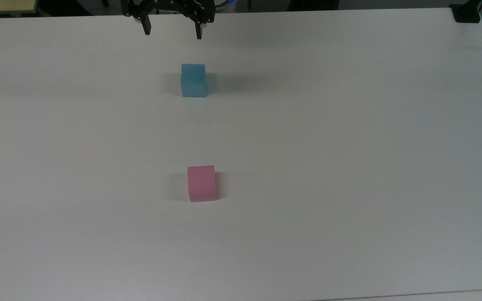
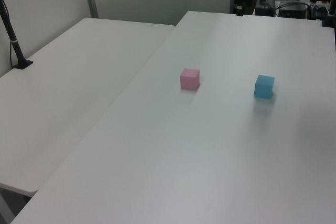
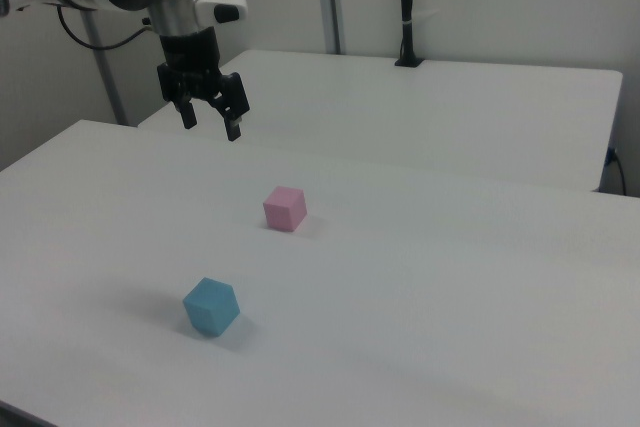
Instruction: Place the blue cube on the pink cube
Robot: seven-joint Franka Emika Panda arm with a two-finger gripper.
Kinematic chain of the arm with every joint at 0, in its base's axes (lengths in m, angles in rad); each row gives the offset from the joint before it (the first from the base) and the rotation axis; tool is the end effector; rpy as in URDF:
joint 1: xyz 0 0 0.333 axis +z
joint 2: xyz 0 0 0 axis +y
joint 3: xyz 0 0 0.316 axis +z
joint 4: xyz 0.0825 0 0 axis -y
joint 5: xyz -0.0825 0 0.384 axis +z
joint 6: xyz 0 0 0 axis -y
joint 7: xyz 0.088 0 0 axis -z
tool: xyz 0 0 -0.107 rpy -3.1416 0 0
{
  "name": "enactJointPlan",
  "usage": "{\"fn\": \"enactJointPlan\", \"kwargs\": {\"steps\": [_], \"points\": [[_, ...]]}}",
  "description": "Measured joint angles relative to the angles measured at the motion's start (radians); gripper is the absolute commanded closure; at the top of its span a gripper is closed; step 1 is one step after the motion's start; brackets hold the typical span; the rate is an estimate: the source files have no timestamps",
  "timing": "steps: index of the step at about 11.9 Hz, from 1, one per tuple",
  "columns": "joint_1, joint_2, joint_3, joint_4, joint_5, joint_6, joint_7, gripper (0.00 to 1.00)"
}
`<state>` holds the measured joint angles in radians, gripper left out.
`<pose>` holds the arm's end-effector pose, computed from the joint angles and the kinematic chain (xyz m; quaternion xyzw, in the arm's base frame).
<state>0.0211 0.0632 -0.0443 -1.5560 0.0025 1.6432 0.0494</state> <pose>0.5802 -0.0124 0.6022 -0.9993 0.0363 -0.0120 0.0000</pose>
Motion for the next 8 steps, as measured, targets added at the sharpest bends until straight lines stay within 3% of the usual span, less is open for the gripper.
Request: {"fn": "enactJointPlan", "kwargs": {"steps": [8], "points": [[0.006,0.001,0.0,-0.004,0.0,0.0,0.0,0.0]]}}
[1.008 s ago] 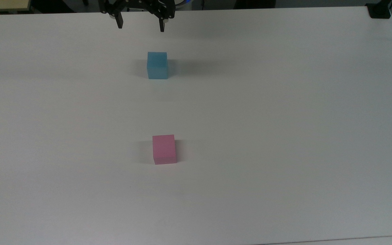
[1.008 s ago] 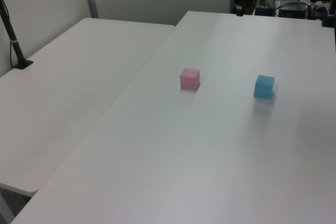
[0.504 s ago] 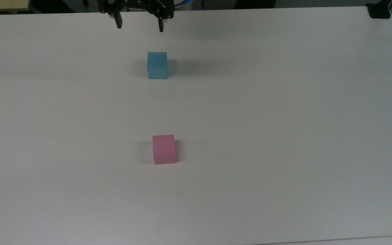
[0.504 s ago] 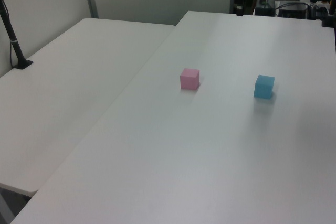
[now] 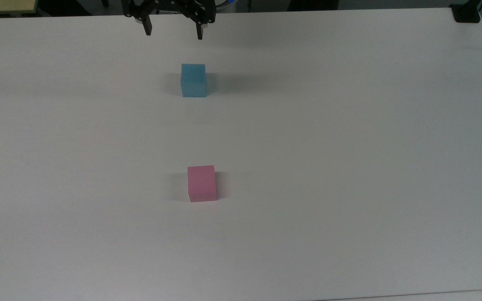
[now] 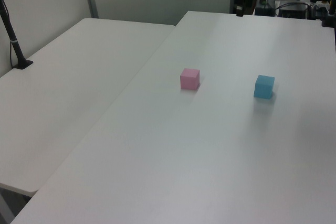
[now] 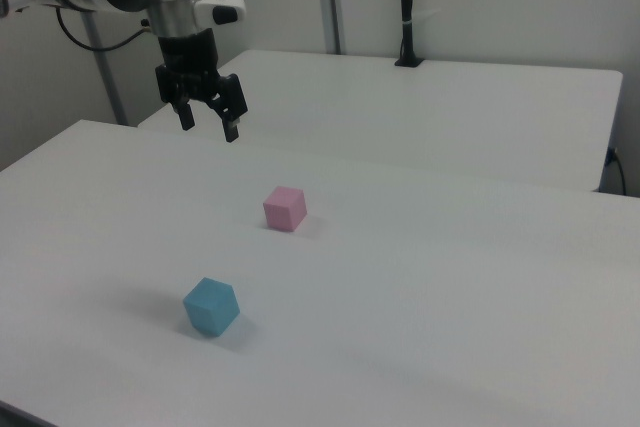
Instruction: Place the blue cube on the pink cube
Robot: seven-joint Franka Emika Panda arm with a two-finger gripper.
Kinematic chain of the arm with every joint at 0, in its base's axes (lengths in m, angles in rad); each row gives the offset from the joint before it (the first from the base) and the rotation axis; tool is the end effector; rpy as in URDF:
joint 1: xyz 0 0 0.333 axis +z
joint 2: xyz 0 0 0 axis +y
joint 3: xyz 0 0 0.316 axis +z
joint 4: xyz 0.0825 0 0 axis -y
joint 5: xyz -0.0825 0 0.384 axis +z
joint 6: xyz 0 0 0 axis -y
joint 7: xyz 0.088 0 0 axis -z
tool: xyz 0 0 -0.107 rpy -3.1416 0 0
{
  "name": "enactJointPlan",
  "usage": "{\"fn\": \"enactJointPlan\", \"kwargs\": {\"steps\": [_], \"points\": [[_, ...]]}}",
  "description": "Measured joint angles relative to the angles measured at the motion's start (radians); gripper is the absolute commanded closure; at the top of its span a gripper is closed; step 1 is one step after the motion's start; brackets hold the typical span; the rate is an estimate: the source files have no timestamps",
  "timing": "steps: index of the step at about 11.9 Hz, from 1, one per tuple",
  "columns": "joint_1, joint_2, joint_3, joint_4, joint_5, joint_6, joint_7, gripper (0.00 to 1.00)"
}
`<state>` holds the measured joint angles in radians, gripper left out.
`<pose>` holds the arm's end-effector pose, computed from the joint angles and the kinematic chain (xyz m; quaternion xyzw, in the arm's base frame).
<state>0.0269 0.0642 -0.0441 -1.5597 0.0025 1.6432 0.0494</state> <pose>0.5804 -0.0089 0.5998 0.9994 -0.0333 0.0097 0.0000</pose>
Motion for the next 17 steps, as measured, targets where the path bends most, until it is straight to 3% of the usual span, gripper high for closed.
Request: {"fn": "enactJointPlan", "kwargs": {"steps": [6,10,13,17], "points": [[0.054,-0.016,0.0,-0.076,-0.034,-0.018,0.0,0.0],[0.056,-0.151,0.0,-0.288,-0.036,-0.023,-0.048,0.0],[0.047,-0.192,-0.007,-0.394,-0.036,-0.014,-0.06,0.0],[0.022,-0.191,-0.011,-0.547,-0.036,0.189,-0.106,0.0]]}}
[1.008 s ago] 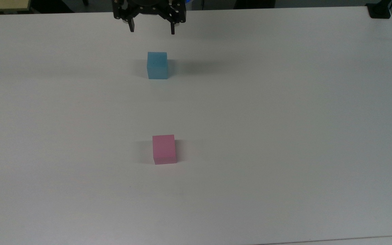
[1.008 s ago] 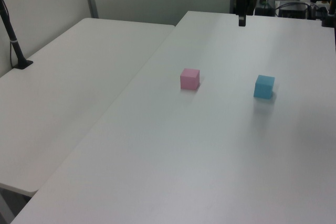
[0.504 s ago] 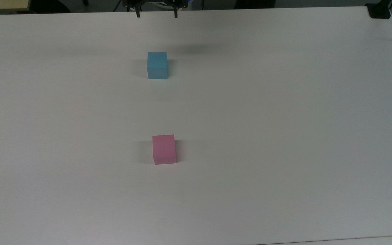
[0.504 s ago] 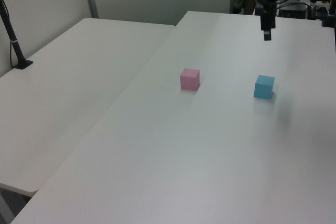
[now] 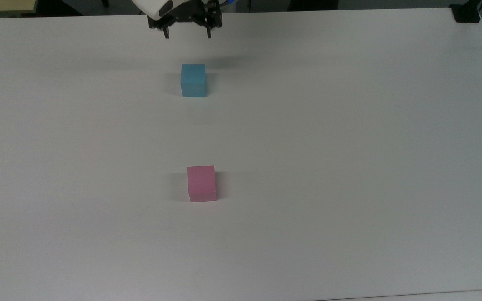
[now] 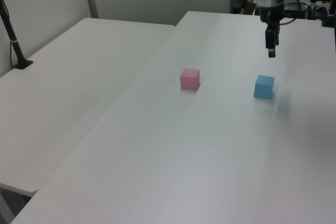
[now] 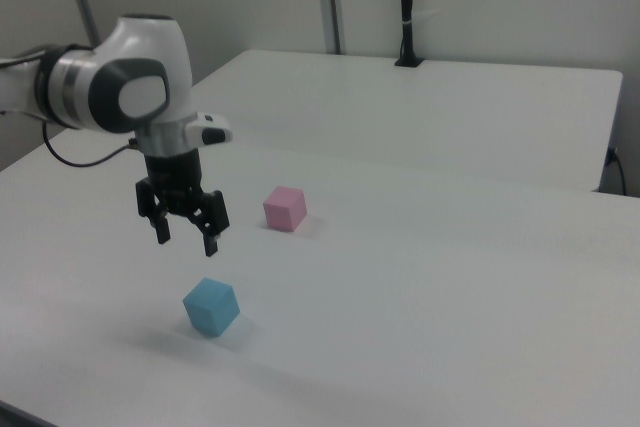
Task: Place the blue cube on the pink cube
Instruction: 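Lower the open gripper down over the light-blue cube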
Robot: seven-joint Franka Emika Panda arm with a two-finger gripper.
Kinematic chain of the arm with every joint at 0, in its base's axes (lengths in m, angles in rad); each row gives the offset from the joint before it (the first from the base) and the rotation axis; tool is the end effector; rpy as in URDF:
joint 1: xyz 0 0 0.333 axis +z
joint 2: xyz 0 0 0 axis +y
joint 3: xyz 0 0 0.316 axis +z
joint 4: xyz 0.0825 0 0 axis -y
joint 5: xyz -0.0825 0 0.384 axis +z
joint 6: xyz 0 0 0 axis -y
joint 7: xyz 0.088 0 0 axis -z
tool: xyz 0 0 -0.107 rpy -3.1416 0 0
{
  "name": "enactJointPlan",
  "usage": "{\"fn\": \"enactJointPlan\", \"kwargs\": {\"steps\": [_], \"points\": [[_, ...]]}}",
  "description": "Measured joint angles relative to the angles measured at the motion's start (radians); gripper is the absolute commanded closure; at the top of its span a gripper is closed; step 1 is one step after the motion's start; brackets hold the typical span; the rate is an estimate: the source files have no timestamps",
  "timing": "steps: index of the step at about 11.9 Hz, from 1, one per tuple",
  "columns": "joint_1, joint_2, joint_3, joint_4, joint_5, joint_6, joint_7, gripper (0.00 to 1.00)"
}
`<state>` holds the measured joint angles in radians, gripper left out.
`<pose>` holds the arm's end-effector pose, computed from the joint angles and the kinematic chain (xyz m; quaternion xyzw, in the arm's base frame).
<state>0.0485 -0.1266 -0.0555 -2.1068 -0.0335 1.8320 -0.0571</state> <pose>0.4983 -0.0069 0.4608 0.9967 0.0310 -0.0745 0.0100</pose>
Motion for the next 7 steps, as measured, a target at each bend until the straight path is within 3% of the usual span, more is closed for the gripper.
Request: {"fn": "enactJointPlan", "kwargs": {"steps": [4,7], "points": [[-0.031,0.007,-0.001,-0.109,0.0,0.148,-0.011,0.0],[-0.031,0.031,0.0,-0.133,-0.031,0.194,-0.013,0.0]]}}
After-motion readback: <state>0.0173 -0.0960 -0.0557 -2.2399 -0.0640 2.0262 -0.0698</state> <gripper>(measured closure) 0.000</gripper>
